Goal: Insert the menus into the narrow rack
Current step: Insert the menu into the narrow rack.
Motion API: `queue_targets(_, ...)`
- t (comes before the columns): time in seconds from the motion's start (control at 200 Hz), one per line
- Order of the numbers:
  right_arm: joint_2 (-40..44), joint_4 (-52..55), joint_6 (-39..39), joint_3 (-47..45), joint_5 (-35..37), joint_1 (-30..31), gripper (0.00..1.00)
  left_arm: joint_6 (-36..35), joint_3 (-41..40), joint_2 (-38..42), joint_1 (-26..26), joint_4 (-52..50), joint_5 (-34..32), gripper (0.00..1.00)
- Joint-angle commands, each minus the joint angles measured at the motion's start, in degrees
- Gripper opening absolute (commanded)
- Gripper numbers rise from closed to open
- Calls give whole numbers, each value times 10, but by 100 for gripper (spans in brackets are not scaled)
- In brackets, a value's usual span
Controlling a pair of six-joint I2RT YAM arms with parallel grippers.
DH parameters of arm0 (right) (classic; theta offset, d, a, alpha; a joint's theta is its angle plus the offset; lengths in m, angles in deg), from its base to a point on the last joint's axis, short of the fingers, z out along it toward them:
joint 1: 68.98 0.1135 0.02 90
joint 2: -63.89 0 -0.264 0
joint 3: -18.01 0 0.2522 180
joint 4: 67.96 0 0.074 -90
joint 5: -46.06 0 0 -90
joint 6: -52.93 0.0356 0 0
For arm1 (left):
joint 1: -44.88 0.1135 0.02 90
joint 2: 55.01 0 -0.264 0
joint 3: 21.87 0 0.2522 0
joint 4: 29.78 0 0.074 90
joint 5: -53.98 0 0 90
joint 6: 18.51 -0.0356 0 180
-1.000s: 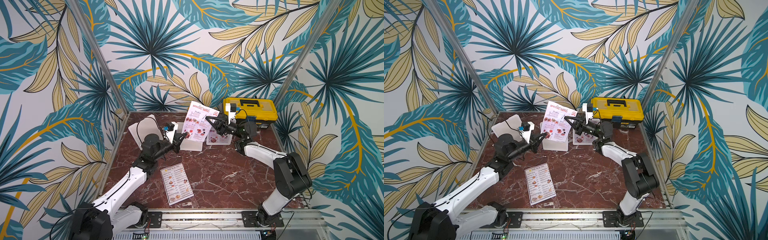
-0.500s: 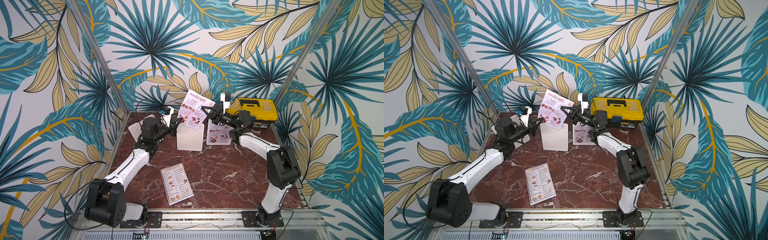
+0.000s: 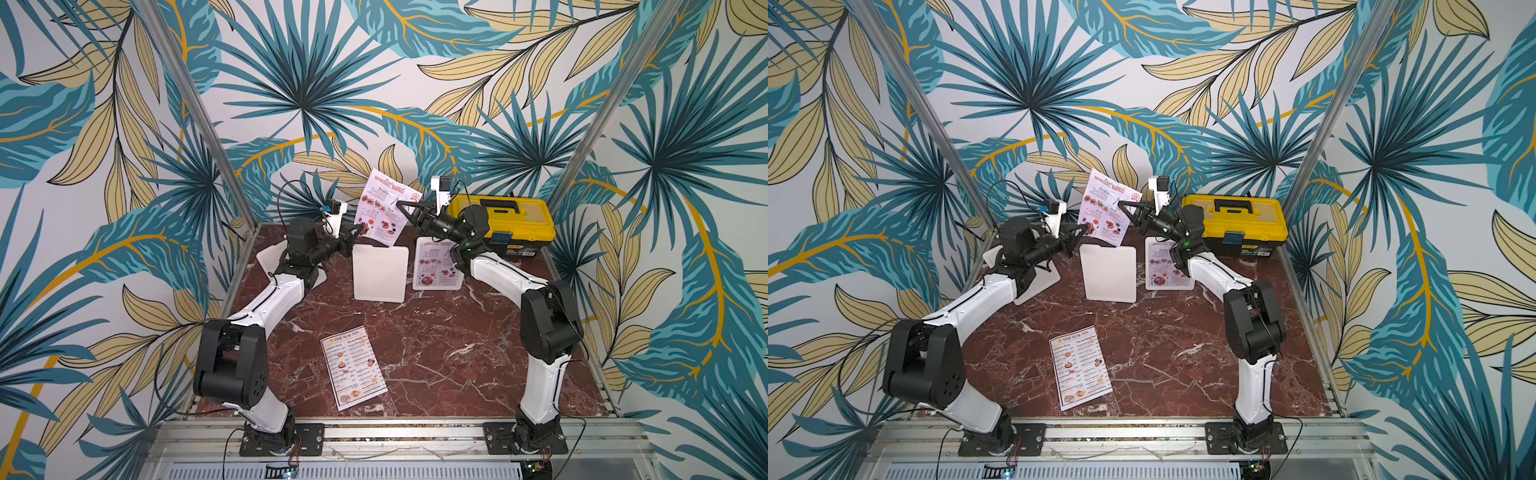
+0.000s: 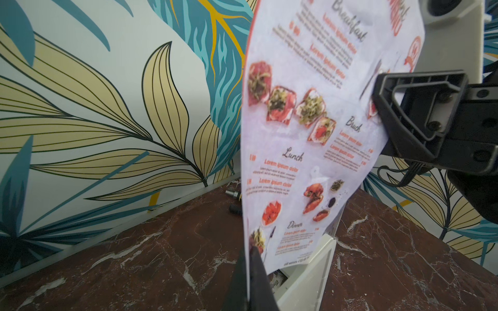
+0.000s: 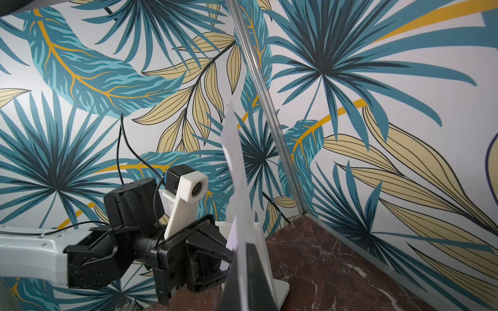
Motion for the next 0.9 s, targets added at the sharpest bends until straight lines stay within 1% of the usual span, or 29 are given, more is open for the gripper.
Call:
queue_targets(0.0, -18, 19, -13, 25, 5, -1, 5, 6, 23, -8, 10, 1, 12, 0)
queue_targets(0.17, -29, 22, -3, 38, 6, -1, 5, 11, 18, -3, 13, 1, 19, 0)
queue_targets(0.536, -13, 27, 2, 19, 16, 2, 5, 16, -5, 23, 14, 1, 15, 0)
queue_targets(0.726, -8, 37, -3, 15, 22, 9, 4, 17, -16, 36, 14, 1, -3, 0)
queue_targets(0.891, -3, 43, -5, 8, 29, 14, 4, 18, -25, 41, 15, 1, -7, 0)
